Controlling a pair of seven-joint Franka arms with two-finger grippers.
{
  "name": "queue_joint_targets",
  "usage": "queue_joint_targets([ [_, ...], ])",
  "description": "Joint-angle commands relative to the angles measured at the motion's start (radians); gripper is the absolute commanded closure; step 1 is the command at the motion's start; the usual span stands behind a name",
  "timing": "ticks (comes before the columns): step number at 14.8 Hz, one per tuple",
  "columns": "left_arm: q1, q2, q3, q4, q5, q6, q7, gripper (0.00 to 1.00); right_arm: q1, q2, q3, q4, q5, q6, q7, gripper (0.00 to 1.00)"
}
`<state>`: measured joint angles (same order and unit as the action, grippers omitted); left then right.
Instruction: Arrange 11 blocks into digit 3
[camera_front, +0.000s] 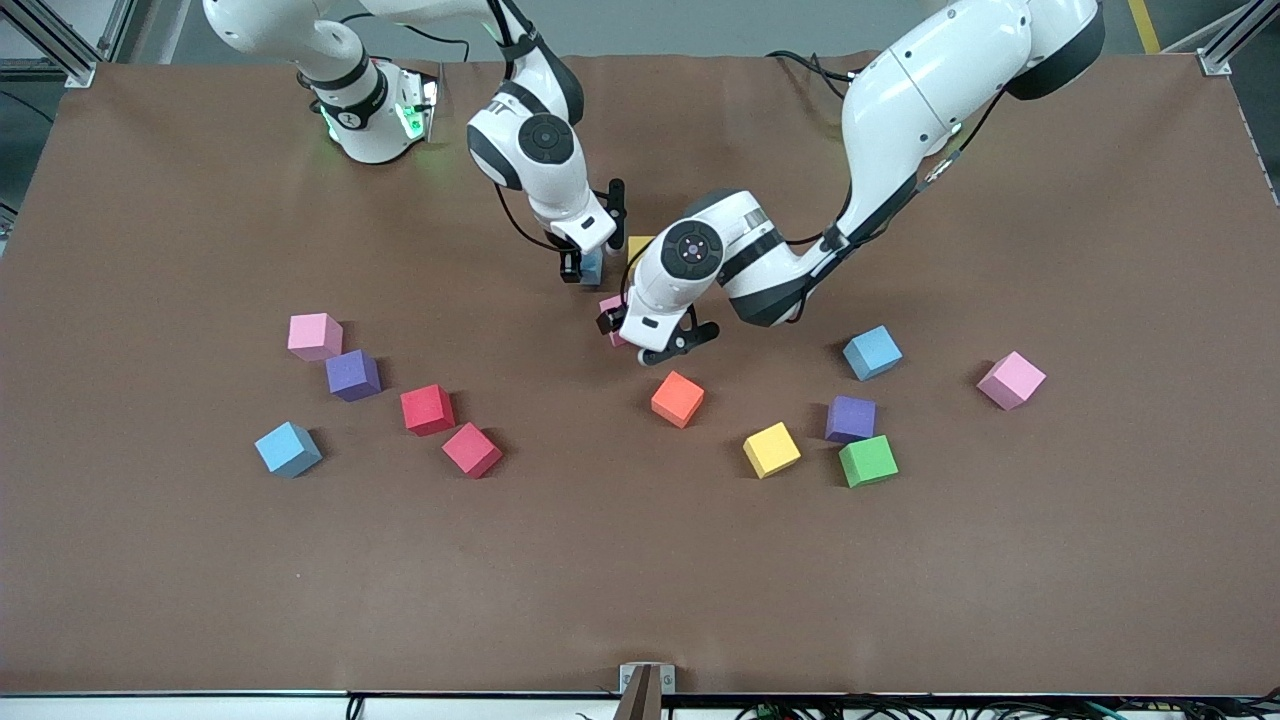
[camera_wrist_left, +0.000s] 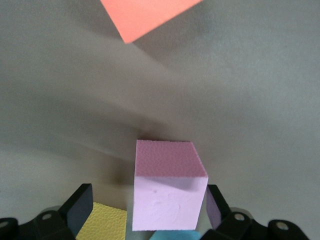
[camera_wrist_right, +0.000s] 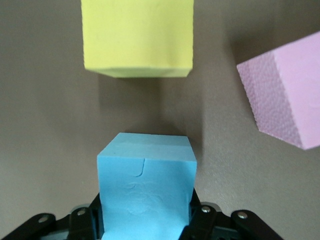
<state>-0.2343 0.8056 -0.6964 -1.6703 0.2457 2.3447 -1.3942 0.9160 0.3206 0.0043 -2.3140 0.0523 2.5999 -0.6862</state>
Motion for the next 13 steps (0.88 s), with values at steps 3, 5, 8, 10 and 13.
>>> queue_joint_targets([
  [3, -0.014, 0.070, 0.006, 0.075, -0.026, -0.001, 0.018, 0.00, 0.047, 0.072, -0.006, 0.057, 0.001, -0.001, 0.082, 0.62],
  [5, -0.013, 0.070, 0.006, 0.081, -0.028, -0.001, 0.018, 0.00, 0.060, 0.083, -0.006, 0.068, 0.001, -0.001, 0.085, 0.62],
  [8, -0.019, 0.082, 0.006, 0.083, -0.029, -0.001, 0.030, 0.00, 0.072, 0.101, -0.006, 0.090, 0.001, 0.000, 0.115, 0.62],
  [10, -0.025, 0.093, 0.006, 0.098, -0.029, -0.001, 0.029, 0.00, 0.083, 0.104, -0.006, 0.100, 0.001, -0.001, 0.117, 0.62],
  [13, -0.031, 0.104, 0.008, 0.098, -0.029, -0.001, 0.034, 0.00, 0.096, 0.112, -0.006, 0.117, 0.001, -0.003, 0.131, 0.61],
])
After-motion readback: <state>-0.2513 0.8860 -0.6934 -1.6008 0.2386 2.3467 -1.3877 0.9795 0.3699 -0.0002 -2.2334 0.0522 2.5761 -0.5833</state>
